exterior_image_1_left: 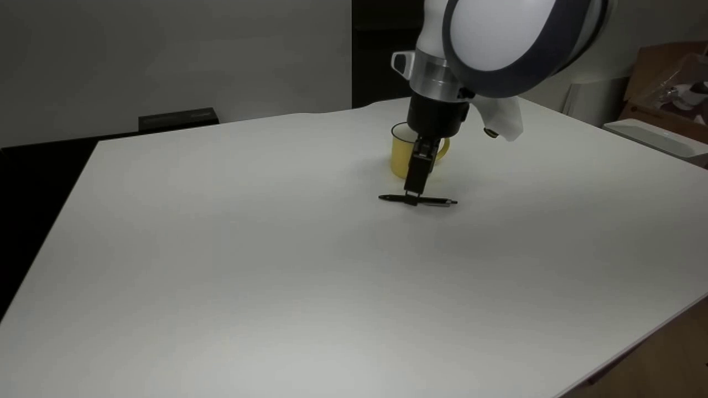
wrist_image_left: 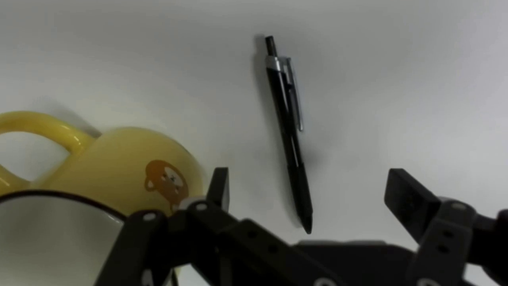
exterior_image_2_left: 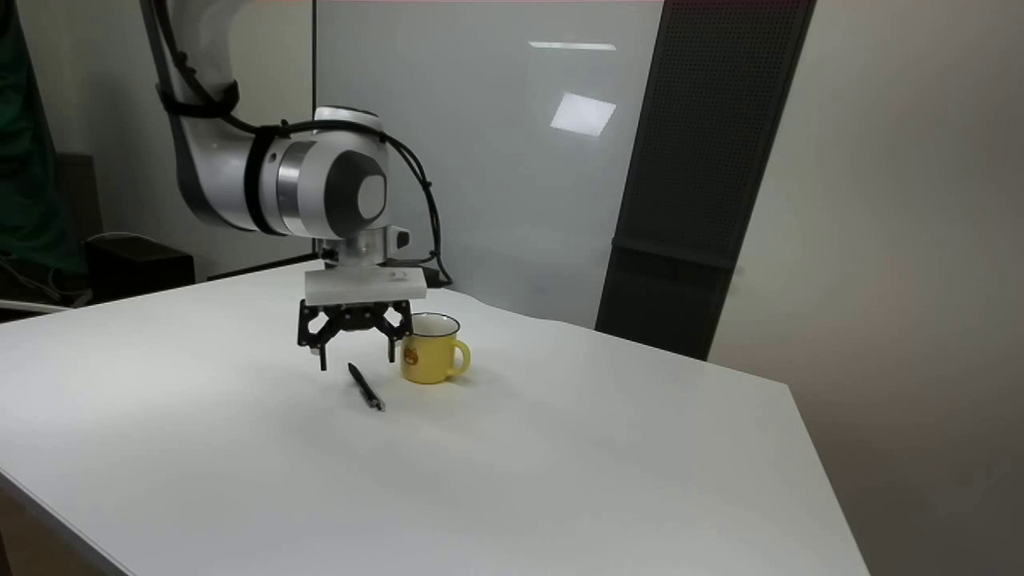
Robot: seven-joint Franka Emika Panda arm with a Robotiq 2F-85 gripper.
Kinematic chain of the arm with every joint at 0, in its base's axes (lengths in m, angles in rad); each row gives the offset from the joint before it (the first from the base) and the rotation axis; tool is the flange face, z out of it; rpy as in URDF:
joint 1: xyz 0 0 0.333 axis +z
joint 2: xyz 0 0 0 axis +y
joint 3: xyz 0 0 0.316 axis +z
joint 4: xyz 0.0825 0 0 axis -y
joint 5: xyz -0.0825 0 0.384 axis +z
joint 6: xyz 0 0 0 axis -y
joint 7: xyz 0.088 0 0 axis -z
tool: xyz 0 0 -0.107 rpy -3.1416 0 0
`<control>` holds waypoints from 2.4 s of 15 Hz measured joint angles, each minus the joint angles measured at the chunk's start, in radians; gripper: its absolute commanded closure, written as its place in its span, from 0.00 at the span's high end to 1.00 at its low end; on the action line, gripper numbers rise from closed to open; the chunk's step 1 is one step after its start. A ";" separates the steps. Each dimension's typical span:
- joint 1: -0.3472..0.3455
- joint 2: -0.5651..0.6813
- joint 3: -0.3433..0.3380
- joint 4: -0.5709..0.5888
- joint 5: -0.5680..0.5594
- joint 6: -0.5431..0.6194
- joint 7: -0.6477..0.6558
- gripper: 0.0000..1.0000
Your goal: Put the pen in the cup
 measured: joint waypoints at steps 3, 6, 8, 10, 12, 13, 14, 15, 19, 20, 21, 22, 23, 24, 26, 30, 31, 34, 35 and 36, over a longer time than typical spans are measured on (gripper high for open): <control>-0.003 0.004 0.006 0.010 0.000 -0.013 -0.005 1.00; -0.002 0.006 0.010 0.015 0.000 -0.019 -0.013 1.00; 0.000 0.007 0.012 0.015 0.000 -0.019 -0.017 1.00; 0.002 0.008 0.016 0.015 0.000 -0.022 -0.017 1.00; 0.005 0.025 0.017 0.014 0.000 -0.028 -0.017 1.00; 0.006 0.037 0.018 0.014 0.000 -0.028 -0.017 1.00; 0.006 0.050 0.018 0.014 0.000 -0.028 -0.017 1.00; 0.006 0.062 0.018 0.014 0.000 -0.028 -0.017 1.00; 0.006 0.078 0.018 0.017 0.000 -0.026 -0.017 1.00; 0.006 0.078 0.018 0.017 0.000 -0.026 -0.017 0.75; 0.006 0.078 0.018 0.017 0.000 -0.025 -0.017 0.73; 0.006 0.077 0.018 0.017 0.000 -0.023 -0.017 0.68; 0.006 0.075 0.017 0.017 0.000 -0.018 -0.017 0.60; 0.007 0.072 0.015 0.017 -0.001 -0.009 -0.017 0.52; 0.015 0.065 0.003 0.016 -0.002 0.023 -0.014 0.38; 0.054 0.054 -0.046 0.016 -0.003 0.087 -0.002 0.11; 0.064 0.054 -0.059 0.015 -0.004 0.098 0.004 0.03; 0.088 0.053 -0.086 0.013 -0.004 0.116 0.017 0.01; 0.092 0.052 -0.089 0.012 -0.004 0.117 0.022 0.03; 0.093 0.051 -0.089 0.011 -0.004 0.117 0.024 0.03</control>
